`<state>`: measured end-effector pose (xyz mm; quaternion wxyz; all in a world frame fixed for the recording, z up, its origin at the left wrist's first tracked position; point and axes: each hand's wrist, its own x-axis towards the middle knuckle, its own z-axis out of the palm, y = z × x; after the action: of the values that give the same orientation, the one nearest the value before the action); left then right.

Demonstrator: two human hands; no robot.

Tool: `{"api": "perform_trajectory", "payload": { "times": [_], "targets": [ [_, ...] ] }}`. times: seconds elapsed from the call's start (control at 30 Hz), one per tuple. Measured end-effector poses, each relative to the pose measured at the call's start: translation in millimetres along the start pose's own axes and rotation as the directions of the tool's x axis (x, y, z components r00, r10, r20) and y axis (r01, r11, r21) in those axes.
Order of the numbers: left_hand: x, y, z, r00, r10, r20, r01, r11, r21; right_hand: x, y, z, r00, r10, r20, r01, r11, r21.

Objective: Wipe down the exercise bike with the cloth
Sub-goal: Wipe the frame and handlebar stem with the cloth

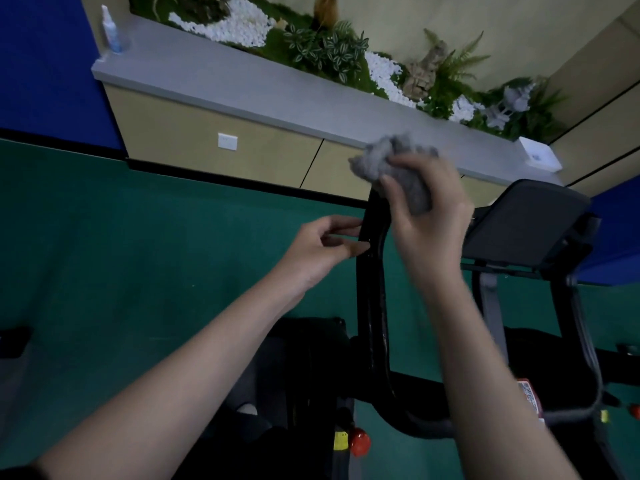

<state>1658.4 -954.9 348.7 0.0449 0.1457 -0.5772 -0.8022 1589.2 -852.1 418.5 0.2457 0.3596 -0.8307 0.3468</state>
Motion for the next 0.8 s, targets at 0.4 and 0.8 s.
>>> {"api": "perform_trajectory", "payload": {
  "times": [0.4,0.8],
  "targets": [
    [-3,-11,-1,0.999,-0.029,-0.015,0.029,0.999,-0.038,68,17,9,0.478,-0.317,0.819,0.586,0.81,-0.028],
    [-13,-32,11,0.995,-0.032,-0.092,0.018,0.988,-0.152,59,26,12,0.504,-0.389,0.771,0.695,0.713,-0.094]
  ]
}}
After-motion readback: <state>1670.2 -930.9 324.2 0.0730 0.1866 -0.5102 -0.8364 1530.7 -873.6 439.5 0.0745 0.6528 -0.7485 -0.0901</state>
